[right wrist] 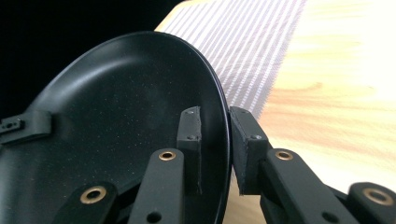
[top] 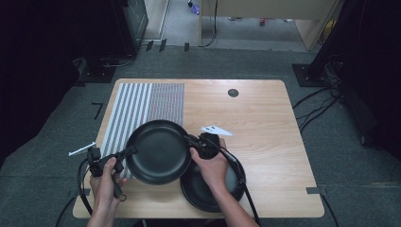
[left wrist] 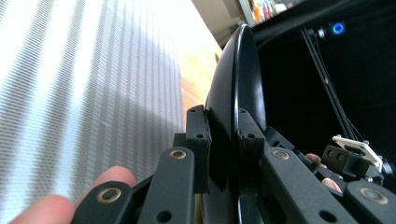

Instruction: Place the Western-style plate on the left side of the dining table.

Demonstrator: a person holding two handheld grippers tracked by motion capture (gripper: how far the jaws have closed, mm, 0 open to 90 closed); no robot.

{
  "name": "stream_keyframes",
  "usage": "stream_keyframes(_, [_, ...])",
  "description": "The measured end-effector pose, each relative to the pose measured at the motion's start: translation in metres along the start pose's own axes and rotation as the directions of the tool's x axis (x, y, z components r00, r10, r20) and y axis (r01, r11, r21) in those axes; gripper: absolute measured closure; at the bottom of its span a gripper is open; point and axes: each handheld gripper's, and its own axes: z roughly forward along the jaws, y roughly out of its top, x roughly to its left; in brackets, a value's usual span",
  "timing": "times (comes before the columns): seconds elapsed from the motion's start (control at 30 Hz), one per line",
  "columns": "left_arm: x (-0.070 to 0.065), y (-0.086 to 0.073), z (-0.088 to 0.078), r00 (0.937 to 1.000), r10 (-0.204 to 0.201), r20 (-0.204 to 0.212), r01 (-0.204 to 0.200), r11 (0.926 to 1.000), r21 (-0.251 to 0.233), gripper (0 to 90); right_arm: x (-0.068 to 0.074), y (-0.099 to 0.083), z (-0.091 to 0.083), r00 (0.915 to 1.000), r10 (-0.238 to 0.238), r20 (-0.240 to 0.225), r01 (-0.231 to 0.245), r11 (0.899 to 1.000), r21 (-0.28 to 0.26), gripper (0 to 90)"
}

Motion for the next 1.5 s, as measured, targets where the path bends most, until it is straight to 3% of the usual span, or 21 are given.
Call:
stream_keyframes(0.43, [0.036,0.036,-0.006,0.9942,-0.090,-0.059,0.085,0.9929,-0.083,80.6,0.011,0.026,0.080,0.9991,-0.002,-0.042,0.006,0.997,0.079,70.8])
stream_keyframes(0.7, [0.045,0.055,0.007,0.9881,-0.111,-0.107,0.097,0.9875,-0.124,80.6,0.009,0.038,0.123,0.9997,0.006,0.023,-0.008,0.997,0.082,71.0])
stream_keyframes(0.8, [0.052,0.065,0.014,0.9851,-0.131,-0.111,0.117,0.9851,-0.126,80.6,0.007,0.043,0.136,0.9990,0.033,0.028,-0.036,0.996,0.076,70.0])
stream_keyframes(0.9, [0.060,0.071,0.022,0.9810,-0.162,-0.106,0.149,0.9813,-0.122,80.6,0.002,0.046,0.146,0.9975,0.065,0.028,-0.067,0.995,0.070,67.7])
stream_keyframes(1.03, [0.064,0.078,0.034,0.9796,-0.171,-0.106,0.158,0.9801,-0.121,80.6,-0.003,0.050,0.155,0.9980,0.048,0.041,-0.051,0.996,0.068,62.9])
stream_keyframes(1.1, [0.066,0.082,0.039,0.9777,-0.182,-0.106,0.169,0.9785,-0.119,80.4,-0.008,0.052,0.158,0.9970,0.074,0.024,-0.075,0.996,0.055,61.1])
stream_keyframes(1.23, [0.066,0.090,0.050,0.9757,-0.166,-0.144,0.154,0.9843,-0.086,80.5,-0.022,0.053,0.164,0.9939,0.110,-0.001,-0.110,0.992,0.069,59.0])
stream_keyframes(1.5, [0.069,0.097,0.059,0.9682,-0.196,-0.156,0.185,0.9794,-0.081,80.4,-0.035,0.052,0.169,0.9925,0.113,-0.047,-0.110,0.992,0.053,55.4])
